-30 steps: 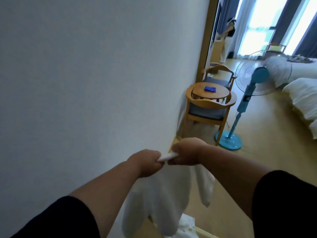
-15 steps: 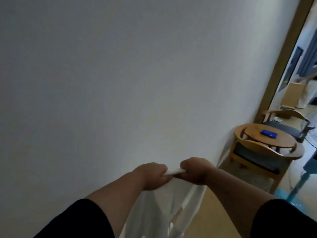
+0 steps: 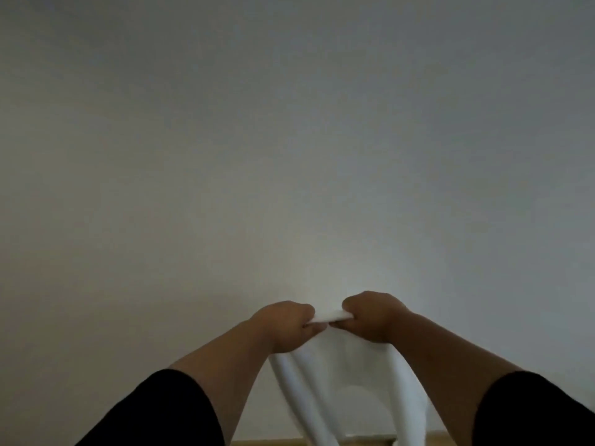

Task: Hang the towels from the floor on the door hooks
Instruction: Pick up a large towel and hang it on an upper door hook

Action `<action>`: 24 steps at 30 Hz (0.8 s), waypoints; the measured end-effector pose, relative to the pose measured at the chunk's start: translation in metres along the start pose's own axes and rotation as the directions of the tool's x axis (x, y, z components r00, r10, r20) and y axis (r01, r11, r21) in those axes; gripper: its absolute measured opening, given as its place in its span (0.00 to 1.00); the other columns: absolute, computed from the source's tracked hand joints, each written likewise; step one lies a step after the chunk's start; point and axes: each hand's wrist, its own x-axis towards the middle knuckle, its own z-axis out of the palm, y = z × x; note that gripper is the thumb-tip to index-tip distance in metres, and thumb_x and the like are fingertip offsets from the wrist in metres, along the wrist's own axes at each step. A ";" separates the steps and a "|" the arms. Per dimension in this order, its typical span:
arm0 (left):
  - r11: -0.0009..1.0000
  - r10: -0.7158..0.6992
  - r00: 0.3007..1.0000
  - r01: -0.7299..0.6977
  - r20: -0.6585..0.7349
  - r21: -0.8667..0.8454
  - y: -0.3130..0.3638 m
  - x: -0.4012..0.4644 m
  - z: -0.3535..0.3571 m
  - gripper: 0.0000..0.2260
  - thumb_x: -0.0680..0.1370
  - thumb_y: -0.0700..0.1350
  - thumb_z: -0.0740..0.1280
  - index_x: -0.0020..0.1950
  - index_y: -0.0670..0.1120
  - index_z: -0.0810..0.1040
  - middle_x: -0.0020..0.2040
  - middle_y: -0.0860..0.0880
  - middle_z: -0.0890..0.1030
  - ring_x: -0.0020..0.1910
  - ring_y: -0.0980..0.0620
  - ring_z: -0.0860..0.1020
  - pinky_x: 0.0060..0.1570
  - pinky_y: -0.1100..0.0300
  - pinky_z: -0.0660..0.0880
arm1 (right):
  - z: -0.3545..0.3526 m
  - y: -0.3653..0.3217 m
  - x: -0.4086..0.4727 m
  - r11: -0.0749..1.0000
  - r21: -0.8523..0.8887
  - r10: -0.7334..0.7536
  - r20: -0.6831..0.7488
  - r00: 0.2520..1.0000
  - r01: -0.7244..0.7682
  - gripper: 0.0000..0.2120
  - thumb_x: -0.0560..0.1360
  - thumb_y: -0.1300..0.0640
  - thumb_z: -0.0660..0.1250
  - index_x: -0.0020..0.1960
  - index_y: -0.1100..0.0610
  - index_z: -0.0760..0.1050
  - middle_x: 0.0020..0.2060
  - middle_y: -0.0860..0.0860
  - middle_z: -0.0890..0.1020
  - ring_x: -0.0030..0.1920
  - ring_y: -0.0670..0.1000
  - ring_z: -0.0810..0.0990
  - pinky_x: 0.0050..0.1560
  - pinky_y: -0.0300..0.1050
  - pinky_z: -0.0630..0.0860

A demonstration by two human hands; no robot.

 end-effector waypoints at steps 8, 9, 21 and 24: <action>0.934 -0.337 0.941 0.330 -0.036 -0.136 -0.149 -0.161 -0.016 0.21 0.81 0.63 0.50 0.46 0.48 0.72 0.45 0.46 0.79 0.42 0.46 0.75 0.42 0.53 0.69 | -0.001 -0.205 0.094 0.936 -0.027 -0.348 0.074 0.935 0.350 0.20 0.75 0.32 0.57 0.43 0.48 0.71 0.41 0.46 0.78 0.42 0.49 0.76 0.42 0.45 0.71; 0.919 -0.374 0.926 0.364 -0.046 -0.153 -0.169 -0.187 -0.019 0.22 0.81 0.63 0.50 0.48 0.47 0.73 0.45 0.46 0.79 0.42 0.47 0.75 0.43 0.53 0.70 | -0.001 -0.238 0.104 0.921 -0.024 -0.386 0.082 0.919 0.389 0.20 0.75 0.32 0.57 0.43 0.48 0.71 0.40 0.46 0.78 0.41 0.49 0.76 0.41 0.45 0.71; 0.622 -0.781 0.607 0.777 -0.147 -0.096 -0.337 -0.504 -0.055 0.19 0.82 0.60 0.51 0.50 0.48 0.74 0.49 0.44 0.80 0.48 0.41 0.77 0.41 0.54 0.70 | 0.008 -0.632 0.157 0.619 0.036 -0.780 0.149 0.608 0.784 0.19 0.72 0.33 0.62 0.41 0.49 0.72 0.38 0.47 0.77 0.40 0.51 0.76 0.37 0.45 0.68; 0.518 -0.850 0.499 0.849 -0.171 -0.101 -0.356 -0.561 -0.062 0.18 0.82 0.58 0.52 0.50 0.48 0.75 0.49 0.44 0.80 0.47 0.42 0.77 0.38 0.56 0.66 | 0.010 -0.707 0.161 0.518 0.047 -0.848 0.164 0.505 0.854 0.21 0.71 0.32 0.62 0.40 0.50 0.72 0.38 0.49 0.78 0.40 0.53 0.77 0.39 0.46 0.71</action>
